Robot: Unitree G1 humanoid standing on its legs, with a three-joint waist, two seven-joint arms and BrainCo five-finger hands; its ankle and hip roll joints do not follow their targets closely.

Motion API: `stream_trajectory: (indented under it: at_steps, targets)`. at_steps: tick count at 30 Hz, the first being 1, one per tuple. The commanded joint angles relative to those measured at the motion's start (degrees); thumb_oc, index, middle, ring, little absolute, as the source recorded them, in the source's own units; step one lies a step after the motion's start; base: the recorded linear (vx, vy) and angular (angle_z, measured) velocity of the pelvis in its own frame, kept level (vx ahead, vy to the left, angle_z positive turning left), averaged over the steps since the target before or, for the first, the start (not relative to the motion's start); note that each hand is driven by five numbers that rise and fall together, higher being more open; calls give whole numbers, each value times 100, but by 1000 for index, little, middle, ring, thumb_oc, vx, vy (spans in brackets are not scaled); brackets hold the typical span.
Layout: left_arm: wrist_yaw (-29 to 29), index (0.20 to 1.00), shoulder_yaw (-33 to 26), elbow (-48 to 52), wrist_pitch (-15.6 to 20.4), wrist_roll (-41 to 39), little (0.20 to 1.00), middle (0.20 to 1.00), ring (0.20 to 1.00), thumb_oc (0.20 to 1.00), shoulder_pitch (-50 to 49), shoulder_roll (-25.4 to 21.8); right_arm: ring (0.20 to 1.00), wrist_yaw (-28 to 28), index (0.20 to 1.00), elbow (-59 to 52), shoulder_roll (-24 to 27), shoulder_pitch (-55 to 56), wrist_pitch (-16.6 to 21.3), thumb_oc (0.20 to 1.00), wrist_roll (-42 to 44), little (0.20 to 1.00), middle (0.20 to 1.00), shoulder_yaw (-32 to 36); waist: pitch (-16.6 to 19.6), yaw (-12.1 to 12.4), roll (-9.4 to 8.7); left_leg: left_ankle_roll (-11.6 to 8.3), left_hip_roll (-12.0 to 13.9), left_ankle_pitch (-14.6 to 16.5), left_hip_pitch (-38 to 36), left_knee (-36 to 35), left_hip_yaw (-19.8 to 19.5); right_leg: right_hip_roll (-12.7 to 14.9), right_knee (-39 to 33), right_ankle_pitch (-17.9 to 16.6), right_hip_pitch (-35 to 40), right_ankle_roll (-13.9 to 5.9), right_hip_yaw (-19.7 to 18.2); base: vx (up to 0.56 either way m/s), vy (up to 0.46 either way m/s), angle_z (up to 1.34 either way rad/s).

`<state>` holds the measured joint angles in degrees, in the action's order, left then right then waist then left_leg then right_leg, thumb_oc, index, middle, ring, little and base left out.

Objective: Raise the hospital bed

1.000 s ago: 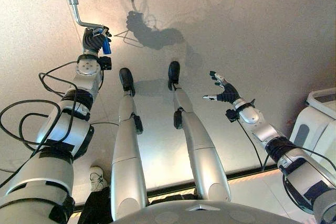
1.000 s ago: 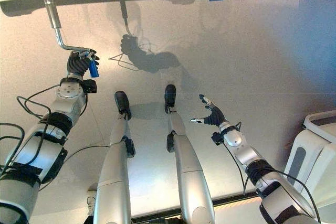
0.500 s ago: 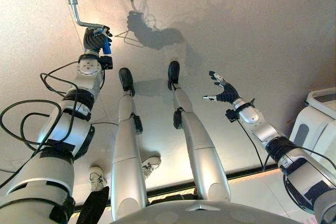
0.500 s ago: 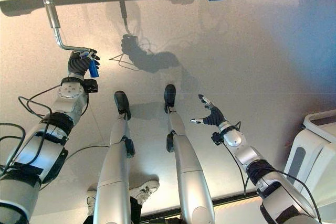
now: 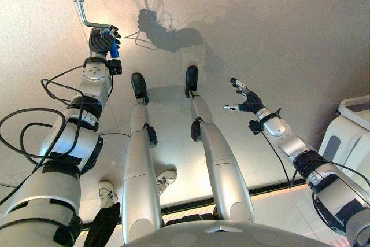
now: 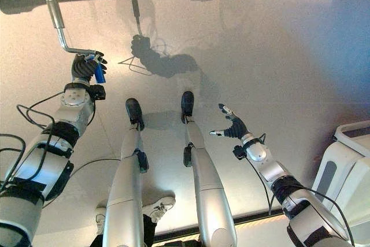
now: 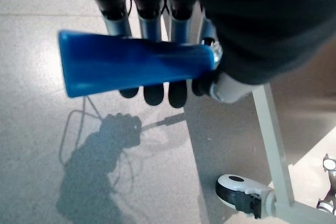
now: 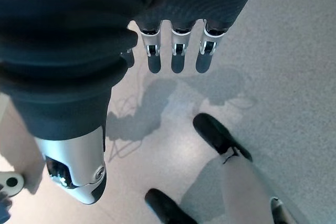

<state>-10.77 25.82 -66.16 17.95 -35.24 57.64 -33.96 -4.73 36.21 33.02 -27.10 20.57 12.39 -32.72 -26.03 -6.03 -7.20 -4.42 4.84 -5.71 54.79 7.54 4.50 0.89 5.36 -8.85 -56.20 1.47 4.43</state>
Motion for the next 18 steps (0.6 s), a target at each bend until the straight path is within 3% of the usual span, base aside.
stream_trajectory:
  at_steps: [1, 18]
  targets:
    - [-34, 200, -145, 35, 64, 3, 200, 200, 200, 200, -99, -110, 1000, -37, 1000, -287, 286, 216, 181, 1000, -102, 1000, 1000, -21, -127, 80, -48, 153, -192, 394, -227, 159, -11, 18, 559, 241, 4, -737, -112, 0, 0, 0]
    - [-125, 200, -252, -194, -18, 61, 200, 200, 200, 200, -81, -169, 1000, -27, 1000, -502, 393, 280, 196, 1000, -90, 1000, 1000, 37, -151, 45, -104, 173, -164, 444, 13, 316, -68, 36, 618, 259, -148, -751, -92, 0, 0, 0]
